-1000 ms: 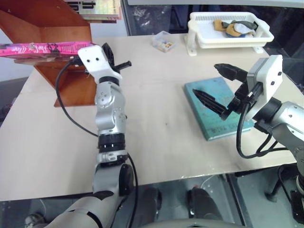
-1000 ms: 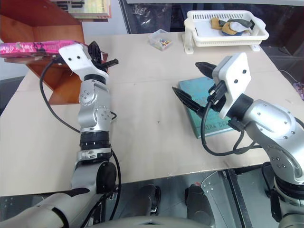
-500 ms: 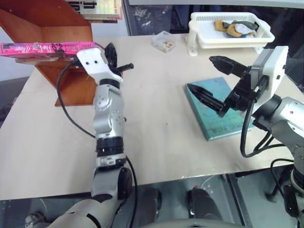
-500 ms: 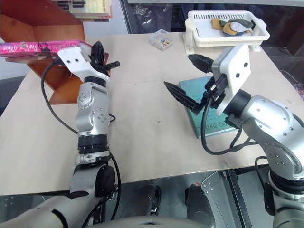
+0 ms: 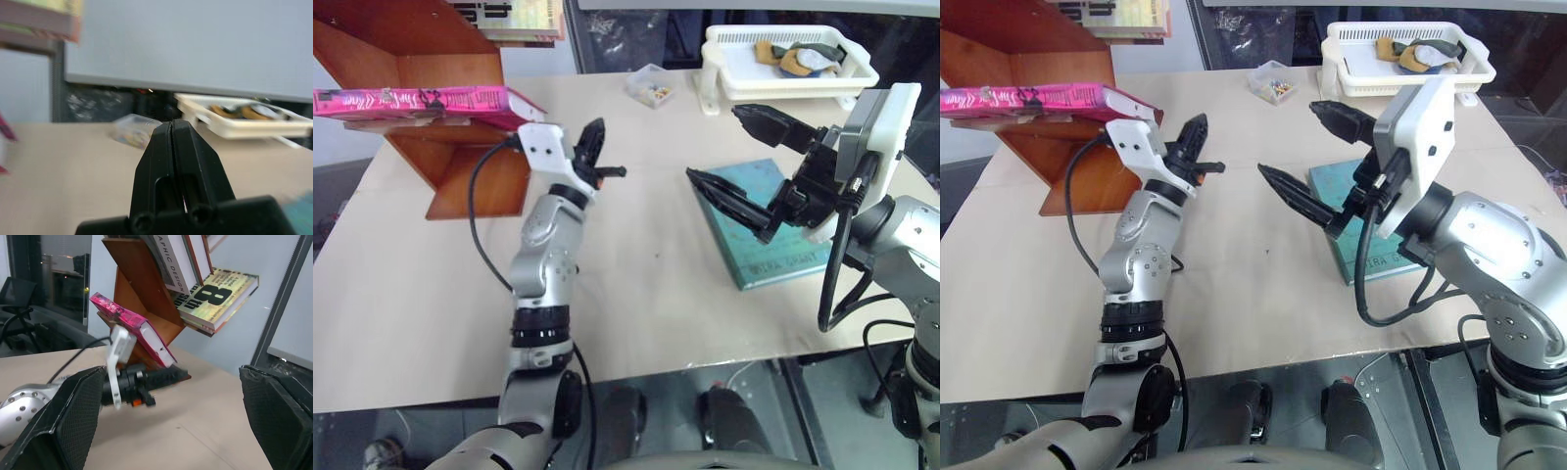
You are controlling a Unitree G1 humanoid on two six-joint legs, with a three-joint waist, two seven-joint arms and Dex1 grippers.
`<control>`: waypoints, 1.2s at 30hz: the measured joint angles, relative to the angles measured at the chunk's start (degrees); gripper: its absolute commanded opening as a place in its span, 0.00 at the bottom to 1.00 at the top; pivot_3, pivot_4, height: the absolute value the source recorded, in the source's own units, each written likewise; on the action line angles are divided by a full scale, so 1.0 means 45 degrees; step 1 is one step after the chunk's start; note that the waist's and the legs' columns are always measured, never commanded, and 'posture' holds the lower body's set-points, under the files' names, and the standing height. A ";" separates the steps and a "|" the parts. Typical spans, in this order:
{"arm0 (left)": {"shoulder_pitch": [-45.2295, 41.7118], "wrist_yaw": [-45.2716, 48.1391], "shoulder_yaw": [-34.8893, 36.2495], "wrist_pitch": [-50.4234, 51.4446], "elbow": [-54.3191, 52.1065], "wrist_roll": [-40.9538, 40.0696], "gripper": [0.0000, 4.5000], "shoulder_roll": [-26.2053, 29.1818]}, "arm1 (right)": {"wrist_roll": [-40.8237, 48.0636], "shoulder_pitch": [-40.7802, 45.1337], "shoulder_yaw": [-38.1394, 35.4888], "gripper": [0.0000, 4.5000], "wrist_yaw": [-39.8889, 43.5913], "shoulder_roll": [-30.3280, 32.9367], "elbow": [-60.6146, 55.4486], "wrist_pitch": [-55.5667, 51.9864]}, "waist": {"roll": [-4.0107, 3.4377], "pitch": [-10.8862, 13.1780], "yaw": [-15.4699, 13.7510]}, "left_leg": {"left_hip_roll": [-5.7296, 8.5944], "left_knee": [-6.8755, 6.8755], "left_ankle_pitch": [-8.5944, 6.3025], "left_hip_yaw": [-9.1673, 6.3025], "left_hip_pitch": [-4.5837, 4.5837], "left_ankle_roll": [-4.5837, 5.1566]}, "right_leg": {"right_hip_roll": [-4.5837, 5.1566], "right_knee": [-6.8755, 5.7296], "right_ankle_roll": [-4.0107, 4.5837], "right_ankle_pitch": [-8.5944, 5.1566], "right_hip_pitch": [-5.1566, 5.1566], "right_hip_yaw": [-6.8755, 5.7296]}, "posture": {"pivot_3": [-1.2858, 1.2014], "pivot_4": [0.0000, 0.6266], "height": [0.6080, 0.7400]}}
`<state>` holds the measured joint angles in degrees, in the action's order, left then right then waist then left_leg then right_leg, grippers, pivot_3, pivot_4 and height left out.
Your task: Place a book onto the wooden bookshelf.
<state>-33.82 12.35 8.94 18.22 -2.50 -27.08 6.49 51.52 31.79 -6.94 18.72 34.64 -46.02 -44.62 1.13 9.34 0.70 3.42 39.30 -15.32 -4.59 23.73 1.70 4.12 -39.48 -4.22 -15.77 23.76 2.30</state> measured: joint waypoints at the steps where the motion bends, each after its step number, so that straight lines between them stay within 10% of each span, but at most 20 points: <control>1: 0.0160 0.0173 -0.0156 0.0351 -0.0226 -0.0082 0.01 0.0080 | 0.0004 -0.0203 0.0000 1.00 -0.0051 0.0066 -0.0078 -0.0011 | 0.0000 0.0000 -0.0013 | 0.0000 0.0001 0.0000 -0.0003 0.0001 0.0000 | 0.0000 0.0001 0.0000 0.0000 -0.0001 -0.0003 | 0.52 0.24 1.00; 5: 0.0677 0.0848 -0.0538 0.1365 -0.0437 -0.0280 0.12 0.0734 | -0.0204 -0.1283 0.0007 1.00 -0.0113 0.0797 -0.0209 -0.0305 | -0.0002 -0.0001 -0.0004 | 0.0000 -0.0001 0.0000 0.0000 -0.0003 0.0001 | -0.0002 0.0003 0.0000 0.0000 -0.0004 -0.0001 | 0.52 0.24 1.00; 13: 0.3447 0.4517 -0.0441 0.2550 -0.1314 -0.0824 0.90 0.4730 | -0.1252 -0.7642 -0.1240 1.00 0.0535 0.2010 -0.1266 -0.0260 | -0.0011 0.0003 -0.0027 | -0.0016 -0.0041 -0.0001 -0.0004 -0.0005 0.0002 | -0.0009 0.0049 0.0002 -0.0001 -0.0013 -0.0002 | 0.52 0.24 1.00; 25: 0.7176 0.8900 0.2230 0.2511 -0.1508 -0.1523 0.90 0.8795 | -0.1376 -1.5759 -0.5475 1.00 0.1237 0.2633 -0.2695 0.2249 | -0.0025 -0.0006 -0.0079 | -0.0076 -0.0174 -0.0050 -0.0011 -0.0245 0.0074 | 0.0034 0.0234 -0.0003 0.0002 -0.0264 0.0001 | 0.52 0.24 1.00; 36: 0.8331 0.9733 0.2937 0.2256 -0.1535 -0.1477 0.90 0.9199 | -0.1935 -1.4805 -0.5396 1.00 0.1558 0.2375 -0.2229 0.1906 | -0.0036 -0.0010 -0.0084 | -0.0093 -0.0215 -0.0051 -0.0014 -0.0235 0.0072 | 0.0038 0.0294 0.0005 0.0008 -0.0261 0.0008 | 0.52 0.24 1.00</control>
<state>3.67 56.15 22.15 28.37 -9.41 -33.73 47.89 42.81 -34.83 -31.22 25.73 45.32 -56.05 -36.04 0.97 9.29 0.32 3.00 38.34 -15.55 -4.65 22.67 2.02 4.29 -38.16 -4.19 -15.74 22.58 2.34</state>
